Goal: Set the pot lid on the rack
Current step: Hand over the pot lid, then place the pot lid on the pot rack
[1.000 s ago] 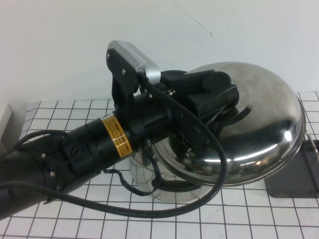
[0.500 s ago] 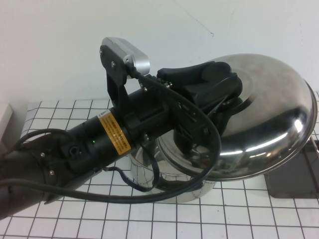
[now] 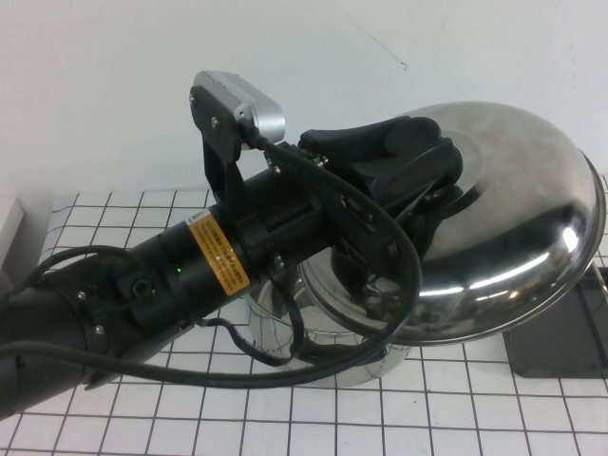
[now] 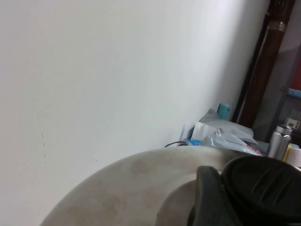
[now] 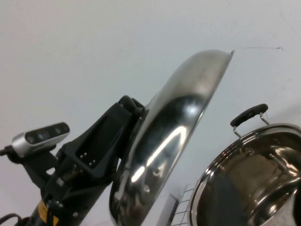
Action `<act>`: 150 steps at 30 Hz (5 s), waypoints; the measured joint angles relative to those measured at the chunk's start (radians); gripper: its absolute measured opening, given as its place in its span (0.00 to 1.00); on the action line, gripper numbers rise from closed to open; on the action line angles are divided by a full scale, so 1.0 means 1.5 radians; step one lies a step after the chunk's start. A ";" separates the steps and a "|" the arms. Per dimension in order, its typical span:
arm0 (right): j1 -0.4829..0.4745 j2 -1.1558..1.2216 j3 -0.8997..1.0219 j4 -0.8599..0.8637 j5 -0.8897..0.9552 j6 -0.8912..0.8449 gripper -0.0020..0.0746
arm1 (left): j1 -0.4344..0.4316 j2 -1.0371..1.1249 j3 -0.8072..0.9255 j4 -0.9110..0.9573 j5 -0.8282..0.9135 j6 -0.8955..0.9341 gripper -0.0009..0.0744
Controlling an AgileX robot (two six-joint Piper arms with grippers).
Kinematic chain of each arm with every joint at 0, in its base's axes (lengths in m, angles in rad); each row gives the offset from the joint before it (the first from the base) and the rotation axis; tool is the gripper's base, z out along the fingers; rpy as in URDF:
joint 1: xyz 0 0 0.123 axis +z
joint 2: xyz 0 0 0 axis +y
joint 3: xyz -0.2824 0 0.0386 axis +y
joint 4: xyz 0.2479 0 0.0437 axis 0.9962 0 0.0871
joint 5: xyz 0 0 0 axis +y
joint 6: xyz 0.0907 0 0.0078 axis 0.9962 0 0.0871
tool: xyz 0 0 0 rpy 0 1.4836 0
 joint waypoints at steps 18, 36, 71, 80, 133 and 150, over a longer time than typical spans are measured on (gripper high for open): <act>-0.001 0.424 -0.256 0.000 0.134 -0.049 0.68 | 0.000 0.000 0.000 -0.034 -0.001 0.000 0.46; -0.001 0.613 -0.406 -0.007 0.280 -0.055 0.59 | 0.000 0.000 0.000 -0.049 -0.021 -0.002 0.46; -0.001 0.626 -0.427 -0.023 0.331 -0.151 0.05 | 0.000 0.000 0.001 -0.030 0.003 0.001 0.68; -0.001 0.621 -0.488 -0.026 0.345 -0.206 0.05 | 0.000 -0.013 0.001 0.006 0.027 0.006 0.62; -0.001 0.726 -0.407 -0.007 0.008 -0.353 0.05 | 0.000 -0.616 0.222 0.245 0.518 -0.076 0.01; -0.001 0.740 -0.407 -0.001 -0.044 -0.357 0.37 | 0.000 -0.616 0.222 0.245 0.518 -0.079 0.01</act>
